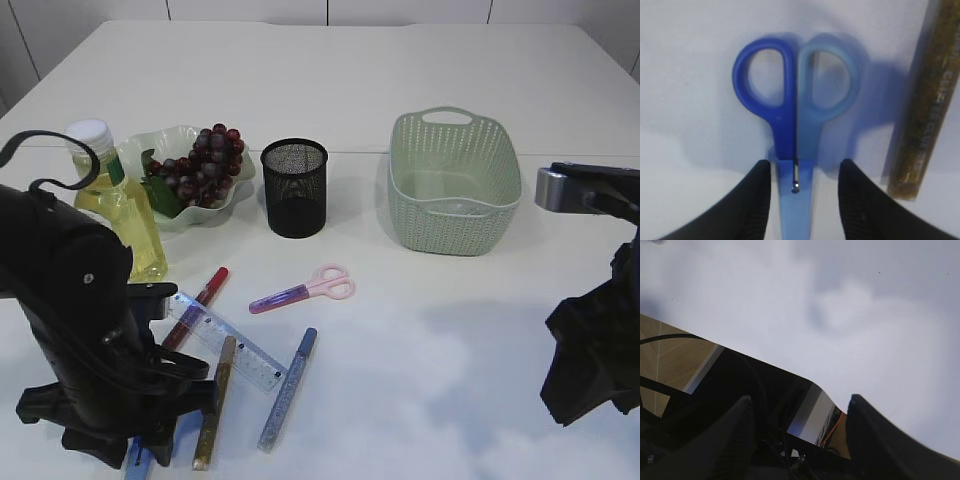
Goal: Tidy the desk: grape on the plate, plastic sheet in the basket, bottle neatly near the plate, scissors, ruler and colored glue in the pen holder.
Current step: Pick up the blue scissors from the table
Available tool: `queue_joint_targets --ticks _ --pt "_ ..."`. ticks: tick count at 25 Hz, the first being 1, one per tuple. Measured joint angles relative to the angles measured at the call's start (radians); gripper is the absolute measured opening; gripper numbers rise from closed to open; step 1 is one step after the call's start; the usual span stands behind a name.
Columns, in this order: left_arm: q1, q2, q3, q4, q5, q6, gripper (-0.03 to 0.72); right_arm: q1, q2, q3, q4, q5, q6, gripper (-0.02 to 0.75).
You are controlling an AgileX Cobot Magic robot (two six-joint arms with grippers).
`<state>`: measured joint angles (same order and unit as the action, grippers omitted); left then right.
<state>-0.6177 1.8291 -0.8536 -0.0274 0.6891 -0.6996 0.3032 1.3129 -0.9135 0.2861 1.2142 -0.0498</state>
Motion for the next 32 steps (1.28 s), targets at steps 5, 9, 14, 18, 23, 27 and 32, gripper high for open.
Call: queue_joint_targets --ticks 5,9,14,18,23,27,32 --pt "0.000 0.011 0.000 0.000 -0.002 0.002 0.319 0.000 0.000 0.000 0.000 0.000 0.000 0.460" --pt "0.000 0.026 0.000 -0.002 -0.002 0.013 0.313 0.000 0.000 0.000 0.000 0.001 0.000 0.460" --pt "0.000 0.027 0.000 -0.006 -0.005 0.021 0.298 0.000 0.000 0.000 0.000 0.001 0.000 0.461" --pt "0.000 0.027 0.000 -0.007 -0.008 0.022 0.229 0.000 0.000 0.000 0.000 0.001 0.000 0.460" --pt "0.000 0.027 0.000 -0.005 -0.008 0.024 0.160 0.000 0.000 0.000 0.000 0.001 0.000 0.460" --pt "0.000 0.027 -0.002 -0.004 -0.008 0.030 0.144 0.000 0.000 0.000 0.000 0.001 0.000 0.460" --pt "0.000 0.027 -0.002 0.014 -0.008 0.062 0.143 0.000 0.000 0.000 0.000 0.001 0.000 0.460"
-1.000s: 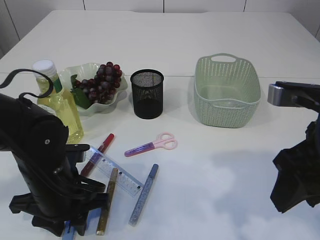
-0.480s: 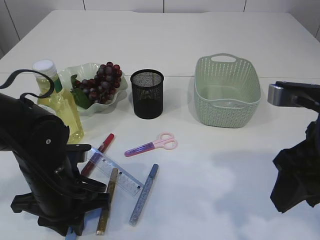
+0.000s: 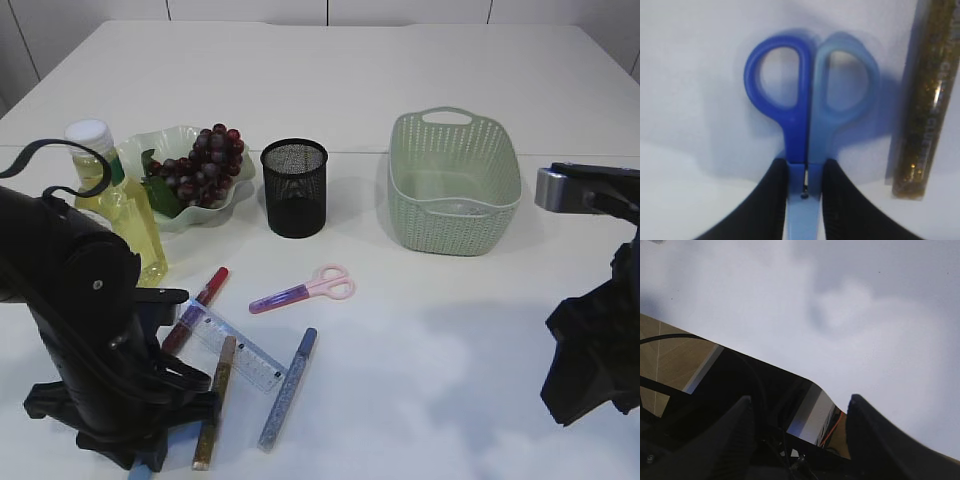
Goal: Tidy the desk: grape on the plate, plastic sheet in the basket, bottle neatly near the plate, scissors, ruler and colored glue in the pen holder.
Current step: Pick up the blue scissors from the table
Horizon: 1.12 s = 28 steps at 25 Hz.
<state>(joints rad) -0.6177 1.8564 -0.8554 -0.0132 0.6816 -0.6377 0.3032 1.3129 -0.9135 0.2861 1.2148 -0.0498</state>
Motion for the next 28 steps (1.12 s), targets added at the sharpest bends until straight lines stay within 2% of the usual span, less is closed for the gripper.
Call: queue_joint_targets --ticks 11,28 --pt "0.000 0.000 0.000 0.028 0.015 0.124 0.143 0.000 0.000 0.000 0.000 0.000 0.000 0.460" --pt "0.000 -0.019 0.000 0.041 0.085 0.168 0.143 0.000 0.000 0.000 0.000 0.000 0.000 0.459"
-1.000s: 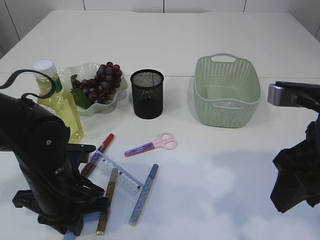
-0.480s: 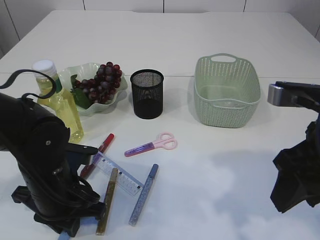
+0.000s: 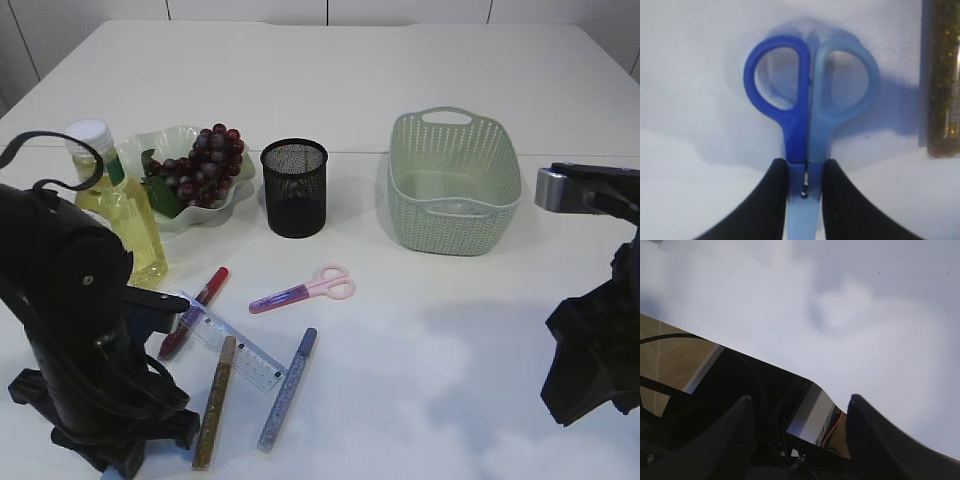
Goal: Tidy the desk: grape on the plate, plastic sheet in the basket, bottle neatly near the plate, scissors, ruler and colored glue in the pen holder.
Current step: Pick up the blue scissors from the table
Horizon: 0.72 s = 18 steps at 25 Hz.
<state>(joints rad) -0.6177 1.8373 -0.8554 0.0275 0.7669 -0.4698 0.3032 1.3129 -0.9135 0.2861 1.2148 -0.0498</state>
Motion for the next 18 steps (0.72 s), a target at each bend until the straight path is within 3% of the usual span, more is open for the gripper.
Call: queue_joint_targets --ticks 18 --pt "0.000 -0.131 0.000 0.000 -0.020 0.008 0.142 0.000 0.000 0.000 0.000 0.000 0.000 0.459"
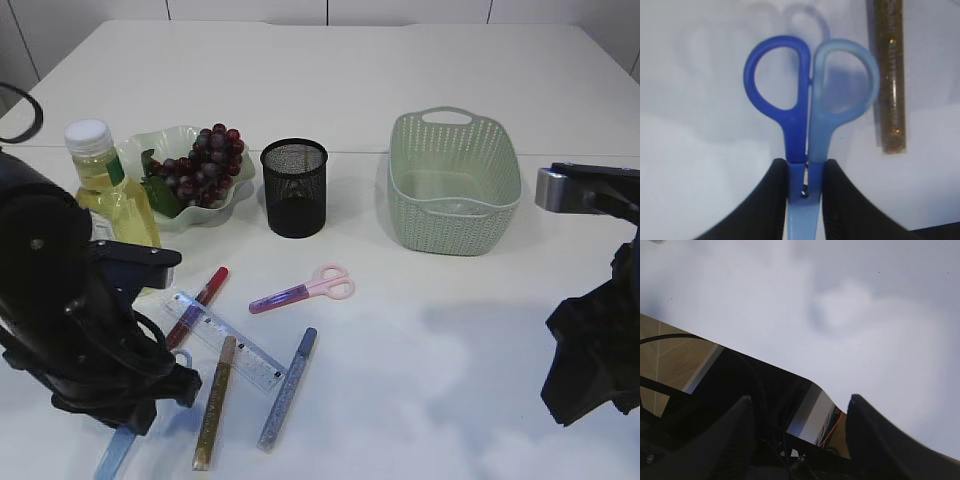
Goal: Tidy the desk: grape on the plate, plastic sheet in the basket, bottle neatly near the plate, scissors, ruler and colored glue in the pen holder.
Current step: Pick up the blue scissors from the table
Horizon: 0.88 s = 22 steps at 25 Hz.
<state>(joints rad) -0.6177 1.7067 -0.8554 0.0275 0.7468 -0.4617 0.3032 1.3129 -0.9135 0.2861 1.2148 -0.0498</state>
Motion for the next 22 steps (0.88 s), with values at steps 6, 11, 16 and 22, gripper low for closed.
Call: queue_joint_targets --ticks 6,11,16,22 --pt "0.000 -0.070 0.002 0.012 -0.093 0.000 0.142 0.000 0.000 0.000 0.000 0.000 0.000 0.459" --pt "0.000 -0.117 0.002 0.023 -0.220 0.000 0.142 0.000 0.000 0.000 0.000 0.000 0.000 0.459" --pt "0.000 -0.127 0.007 0.055 -0.355 0.000 0.142 0.000 0.000 0.000 0.000 0.000 0.000 0.459" --pt "0.000 -0.127 0.009 0.127 -0.566 0.000 0.142 0.000 0.000 0.000 0.000 0.000 0.000 0.459"
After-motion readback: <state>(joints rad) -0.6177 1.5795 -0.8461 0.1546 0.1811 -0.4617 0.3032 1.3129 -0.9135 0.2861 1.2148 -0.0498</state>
